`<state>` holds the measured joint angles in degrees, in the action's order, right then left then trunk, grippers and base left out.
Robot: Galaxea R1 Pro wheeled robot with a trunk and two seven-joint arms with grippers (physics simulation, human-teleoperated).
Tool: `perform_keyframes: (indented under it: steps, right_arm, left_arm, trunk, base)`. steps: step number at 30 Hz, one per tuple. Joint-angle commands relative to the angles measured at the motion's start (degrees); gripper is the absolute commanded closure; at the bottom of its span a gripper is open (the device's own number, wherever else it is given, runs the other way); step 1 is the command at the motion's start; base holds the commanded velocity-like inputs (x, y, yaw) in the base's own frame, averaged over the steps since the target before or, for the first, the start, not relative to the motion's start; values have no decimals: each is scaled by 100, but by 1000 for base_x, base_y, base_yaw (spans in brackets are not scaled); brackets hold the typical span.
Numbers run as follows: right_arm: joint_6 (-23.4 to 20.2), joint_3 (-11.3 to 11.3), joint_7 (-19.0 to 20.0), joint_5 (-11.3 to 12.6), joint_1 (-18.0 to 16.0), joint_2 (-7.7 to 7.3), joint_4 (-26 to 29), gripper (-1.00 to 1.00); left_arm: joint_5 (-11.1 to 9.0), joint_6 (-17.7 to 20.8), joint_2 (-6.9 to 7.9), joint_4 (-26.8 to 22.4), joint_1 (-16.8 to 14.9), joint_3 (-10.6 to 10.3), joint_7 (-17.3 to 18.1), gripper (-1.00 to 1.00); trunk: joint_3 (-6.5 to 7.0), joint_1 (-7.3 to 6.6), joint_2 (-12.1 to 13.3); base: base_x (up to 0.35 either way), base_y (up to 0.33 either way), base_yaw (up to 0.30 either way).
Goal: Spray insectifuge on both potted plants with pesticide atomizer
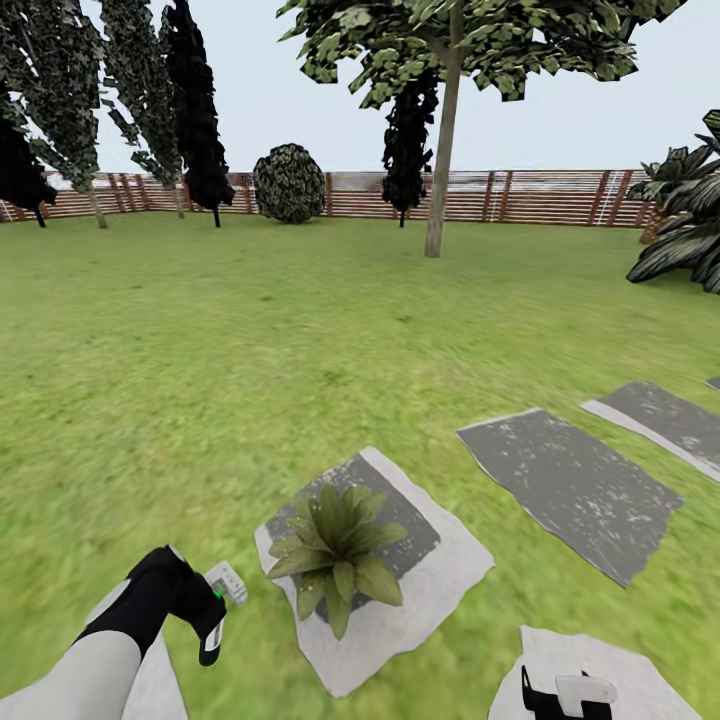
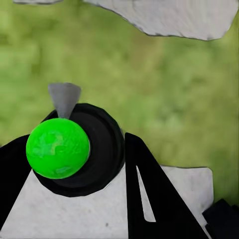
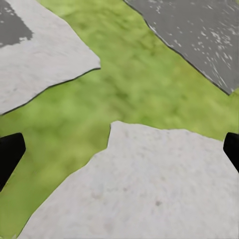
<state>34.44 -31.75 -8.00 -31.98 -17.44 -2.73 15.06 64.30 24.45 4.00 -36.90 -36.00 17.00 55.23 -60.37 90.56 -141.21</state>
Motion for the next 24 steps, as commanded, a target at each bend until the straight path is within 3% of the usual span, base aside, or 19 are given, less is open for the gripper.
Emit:
perform_keyframes:
  steps: [1, 14, 19, 24]
  right_arm:
    - [19, -23, -34, -61, -5, 0, -9, -100]
    - [19, -18, -34, -63, -5, 9, -12, -100]
    - [19, -17, -35, -63, -5, 9, -12, -100]
    - [19, -19, -33, -63, -5, 9, -12, -100]
  left_arm:
    - [22, 34, -4, 14, -4, 17, 31, 100]
    - [23, 33, -6, 60, 22, 13, 24, 100]
    - [21, 33, -4, 61, 22, 6, 23, 100]
    - [22, 37, -12, 61, 21, 5, 22, 100]
  trunk:
    - [-5, 1, -2]
    - [-5, 1, -2]
    - [-5, 1, -2]
    - [-5, 1, -2]
  base:
    - [115, 47, 0]
    - [28, -3, 162]
    - [172, -176, 8]
    - [-36, -243, 1]
